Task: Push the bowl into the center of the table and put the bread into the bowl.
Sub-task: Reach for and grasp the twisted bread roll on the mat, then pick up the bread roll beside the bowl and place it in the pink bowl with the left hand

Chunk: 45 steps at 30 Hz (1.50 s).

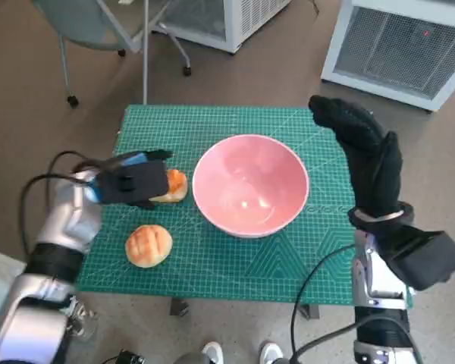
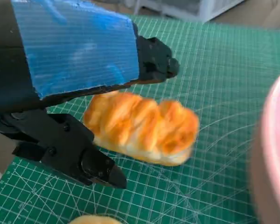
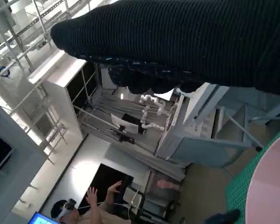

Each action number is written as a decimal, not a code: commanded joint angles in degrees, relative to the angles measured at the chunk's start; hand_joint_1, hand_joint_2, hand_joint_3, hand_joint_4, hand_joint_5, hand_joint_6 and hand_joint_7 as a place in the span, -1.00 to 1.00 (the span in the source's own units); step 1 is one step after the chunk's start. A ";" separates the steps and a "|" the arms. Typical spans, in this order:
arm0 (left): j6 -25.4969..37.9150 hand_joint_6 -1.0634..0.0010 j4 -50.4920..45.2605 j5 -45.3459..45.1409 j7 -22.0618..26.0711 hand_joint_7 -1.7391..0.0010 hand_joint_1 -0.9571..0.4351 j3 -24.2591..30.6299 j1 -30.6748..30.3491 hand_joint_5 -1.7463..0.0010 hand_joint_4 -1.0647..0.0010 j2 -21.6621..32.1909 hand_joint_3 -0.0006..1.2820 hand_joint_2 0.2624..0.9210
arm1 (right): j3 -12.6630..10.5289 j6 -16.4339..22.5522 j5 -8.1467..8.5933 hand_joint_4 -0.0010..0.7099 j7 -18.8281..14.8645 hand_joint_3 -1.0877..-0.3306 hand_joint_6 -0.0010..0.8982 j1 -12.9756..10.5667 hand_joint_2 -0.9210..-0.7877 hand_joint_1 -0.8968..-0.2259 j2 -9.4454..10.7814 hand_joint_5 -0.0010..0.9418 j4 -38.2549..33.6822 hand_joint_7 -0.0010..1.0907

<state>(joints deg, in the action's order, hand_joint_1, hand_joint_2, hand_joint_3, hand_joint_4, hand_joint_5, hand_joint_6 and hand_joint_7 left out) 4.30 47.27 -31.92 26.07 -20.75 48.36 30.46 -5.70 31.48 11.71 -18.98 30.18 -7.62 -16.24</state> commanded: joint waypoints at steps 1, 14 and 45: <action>-1.01 0.54 7.06 -2.25 -3.10 0.99 0.33 -2.47 3.33 0.99 0.85 -2.35 -0.99 0.42 | -0.01 -0.60 0.57 -0.44 -0.57 -0.13 -1.00 -1.66 -1.00 -0.50 -0.03 -1.00 -0.73 0.15; -3.18 -0.10 17.16 -6.00 -12.80 0.90 0.59 -6.82 5.47 0.41 -0.01 -6.24 -0.94 0.75 | -0.19 -0.92 0.57 -0.44 -0.83 -0.13 -1.00 -2.01 -1.00 -0.47 -0.34 -1.00 -0.77 0.13; -9.30 -0.30 -37.14 3.93 -19.82 -0.21 0.38 13.48 -9.34 -0.26 -0.49 4.94 -0.97 0.96 | 0.06 -2.03 1.22 -0.43 -1.67 -0.16 -1.00 -2.04 -1.00 -0.44 -0.43 -0.99 -0.31 0.07</action>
<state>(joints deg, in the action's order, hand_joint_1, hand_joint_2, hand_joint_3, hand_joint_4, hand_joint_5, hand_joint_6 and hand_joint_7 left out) -6.27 24.61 -31.26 5.35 -12.61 42.24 34.27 -5.80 30.88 11.66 -19.70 28.98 -8.06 -16.12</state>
